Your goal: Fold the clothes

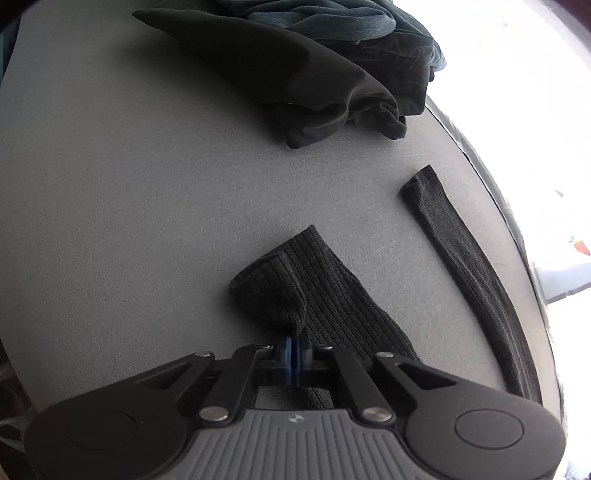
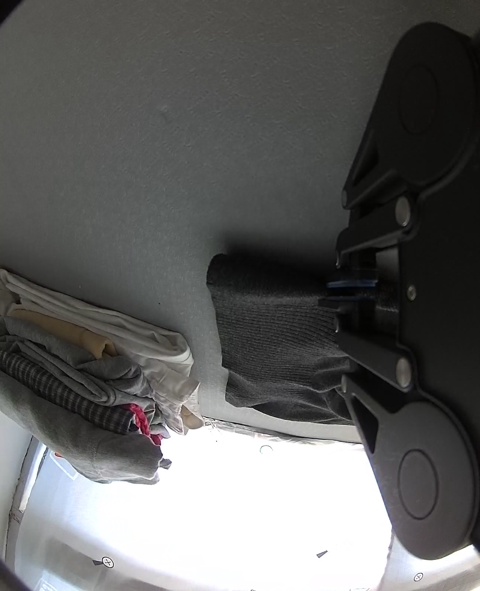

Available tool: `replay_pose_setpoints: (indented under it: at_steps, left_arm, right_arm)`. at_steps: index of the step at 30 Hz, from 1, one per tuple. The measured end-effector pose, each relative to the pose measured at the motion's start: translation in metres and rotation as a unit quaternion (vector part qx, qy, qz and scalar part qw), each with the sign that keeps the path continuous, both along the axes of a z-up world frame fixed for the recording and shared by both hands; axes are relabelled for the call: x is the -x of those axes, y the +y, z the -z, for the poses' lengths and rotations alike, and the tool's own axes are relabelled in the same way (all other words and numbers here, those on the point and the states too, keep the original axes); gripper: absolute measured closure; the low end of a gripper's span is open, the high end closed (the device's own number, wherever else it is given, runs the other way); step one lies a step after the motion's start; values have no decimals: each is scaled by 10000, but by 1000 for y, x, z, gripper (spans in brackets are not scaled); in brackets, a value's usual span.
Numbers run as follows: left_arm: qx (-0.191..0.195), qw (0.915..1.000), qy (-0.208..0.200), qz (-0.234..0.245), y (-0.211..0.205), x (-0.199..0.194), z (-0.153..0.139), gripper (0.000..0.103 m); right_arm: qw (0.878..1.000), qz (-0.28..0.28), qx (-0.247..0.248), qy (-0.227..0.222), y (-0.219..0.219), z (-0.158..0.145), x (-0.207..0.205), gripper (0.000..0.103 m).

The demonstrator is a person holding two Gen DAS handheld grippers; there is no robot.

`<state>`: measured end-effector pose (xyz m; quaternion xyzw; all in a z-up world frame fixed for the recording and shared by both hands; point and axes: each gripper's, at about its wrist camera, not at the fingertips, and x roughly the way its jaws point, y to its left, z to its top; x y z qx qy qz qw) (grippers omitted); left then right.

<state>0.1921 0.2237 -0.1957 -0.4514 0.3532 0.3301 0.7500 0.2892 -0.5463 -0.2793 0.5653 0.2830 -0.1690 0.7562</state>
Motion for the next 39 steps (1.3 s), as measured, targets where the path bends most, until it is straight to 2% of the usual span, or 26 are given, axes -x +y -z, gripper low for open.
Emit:
replay_pose_setpoints:
  at_steps: [3,7,11,14,17,22,25,32,39]
  left_arm:
    - [-136,9997,-191,-66,-3,2,-16,102]
    - [-354,9973,-632,-63,-10,1,-59,102]
    - [-772,9919,-982,230,-20,-10,-108,102]
    - [-892,9879,-1218,342,-24,-14,-131,102]
    - [-1024,9887,-1026,382,-25,-16,-134,102]
    - [-511,9953,-816,135,-21,-12,-113,102]
    - [-468,9965,-688,125,-20,-21,-108,102]
    - [-497,9969,-599,75,-12,-67,-103,102]
    - [-454,9981,-406,54,-1,-131,-100,102]
  right_arm:
    - [9994,-163,235,-218,-1,-16,-1,99]
    - [9952,-434,452,-745,-4,-45,-7,99]
    - [9880,-721,719,-1160,-4,-80,-16,99]
    - [9826,-731,671,-1573,-6,-99,-16,99]
    - [9816,-629,626,-1691,-8,-106,-18,99]
    - [9867,-489,592,-1430,-13,-97,-12,99]
    - [9892,-436,483,-1315,-13,-92,-11,99]
    - [9887,-729,680,-1118,-7,-95,-61,99]
    - [9862,-1013,1022,-819,4,-97,-117,99]
